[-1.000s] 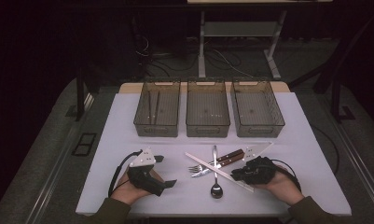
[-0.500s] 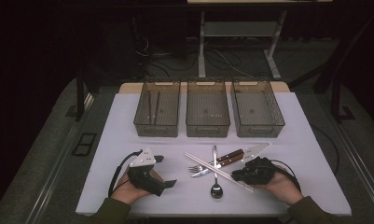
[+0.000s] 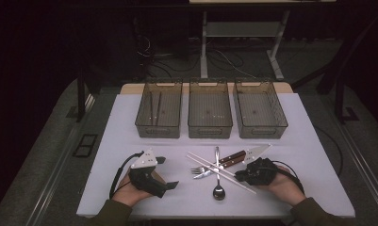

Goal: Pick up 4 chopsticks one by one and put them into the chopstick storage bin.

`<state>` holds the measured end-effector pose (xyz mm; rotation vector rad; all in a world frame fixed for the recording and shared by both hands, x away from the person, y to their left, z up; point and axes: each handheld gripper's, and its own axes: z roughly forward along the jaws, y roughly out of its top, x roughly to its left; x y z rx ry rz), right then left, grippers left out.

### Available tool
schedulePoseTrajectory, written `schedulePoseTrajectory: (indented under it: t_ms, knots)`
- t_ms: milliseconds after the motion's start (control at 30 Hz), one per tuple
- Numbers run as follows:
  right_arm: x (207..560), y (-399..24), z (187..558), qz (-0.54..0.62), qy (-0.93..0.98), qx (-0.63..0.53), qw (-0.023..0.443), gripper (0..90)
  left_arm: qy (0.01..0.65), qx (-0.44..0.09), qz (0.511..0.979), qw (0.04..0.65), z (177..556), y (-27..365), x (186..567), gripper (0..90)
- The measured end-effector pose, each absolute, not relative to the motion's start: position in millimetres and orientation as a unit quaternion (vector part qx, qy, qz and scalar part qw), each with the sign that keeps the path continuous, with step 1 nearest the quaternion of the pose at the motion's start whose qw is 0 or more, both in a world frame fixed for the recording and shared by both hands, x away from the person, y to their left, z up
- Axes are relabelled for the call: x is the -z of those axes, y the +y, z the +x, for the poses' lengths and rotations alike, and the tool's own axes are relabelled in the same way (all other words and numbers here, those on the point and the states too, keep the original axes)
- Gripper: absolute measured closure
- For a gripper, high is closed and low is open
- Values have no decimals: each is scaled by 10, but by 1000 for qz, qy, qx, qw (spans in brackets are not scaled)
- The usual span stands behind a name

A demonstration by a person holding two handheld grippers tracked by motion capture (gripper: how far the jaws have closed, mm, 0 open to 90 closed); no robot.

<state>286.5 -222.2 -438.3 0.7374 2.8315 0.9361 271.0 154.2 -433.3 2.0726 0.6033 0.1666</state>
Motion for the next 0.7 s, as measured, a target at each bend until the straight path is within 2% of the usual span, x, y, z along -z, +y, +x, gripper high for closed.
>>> schedulePoseTrajectory:
  t_ms: [233, 700]
  knots:
    - [4366, -2169, 2864, 232, 929, -286, 43, 813, 247, -68, 846, 468, 2709, 1538, 4337, 5]
    - [4278, -1997, 2970, 240, 947, -212, 23, 840, 247, -69, 846, 467, 2709, 1538, 4336, 5]
